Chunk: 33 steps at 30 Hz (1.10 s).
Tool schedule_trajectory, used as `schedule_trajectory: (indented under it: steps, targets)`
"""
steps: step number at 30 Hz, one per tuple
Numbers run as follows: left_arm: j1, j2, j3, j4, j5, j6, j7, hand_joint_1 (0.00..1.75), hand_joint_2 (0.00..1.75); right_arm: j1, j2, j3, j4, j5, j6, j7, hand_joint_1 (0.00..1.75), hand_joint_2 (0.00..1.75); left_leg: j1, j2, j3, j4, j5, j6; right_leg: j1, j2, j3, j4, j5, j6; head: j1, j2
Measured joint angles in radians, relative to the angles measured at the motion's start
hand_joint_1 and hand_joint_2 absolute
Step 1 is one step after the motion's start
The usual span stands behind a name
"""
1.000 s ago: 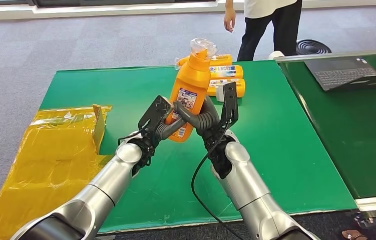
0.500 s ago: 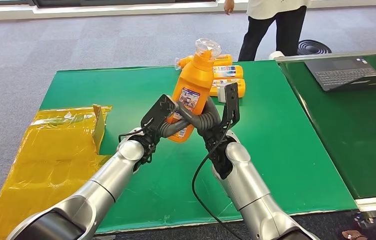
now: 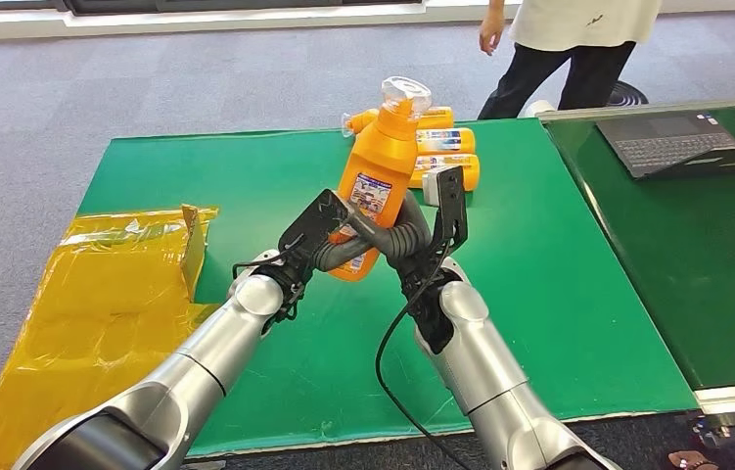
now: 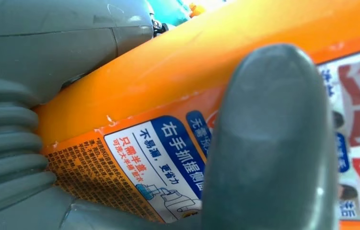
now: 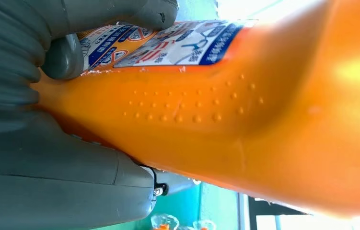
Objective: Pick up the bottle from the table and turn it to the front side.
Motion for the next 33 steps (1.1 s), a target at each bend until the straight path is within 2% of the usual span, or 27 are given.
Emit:
schedule_trajectory:
  steps: [33]
  targets:
    - [0.0,-0.004,0.0,0.0,-0.008,0.0,0.0,1.75,1.75,0.005,0.0,-0.004,-0.007,0.007,0.0,-0.002,0.16,1.75,0.0,0.0,0.0,0.0,0.0,0.0,0.0,0.0,0.0,0.0,0.0,0.0,0.0,0.0]
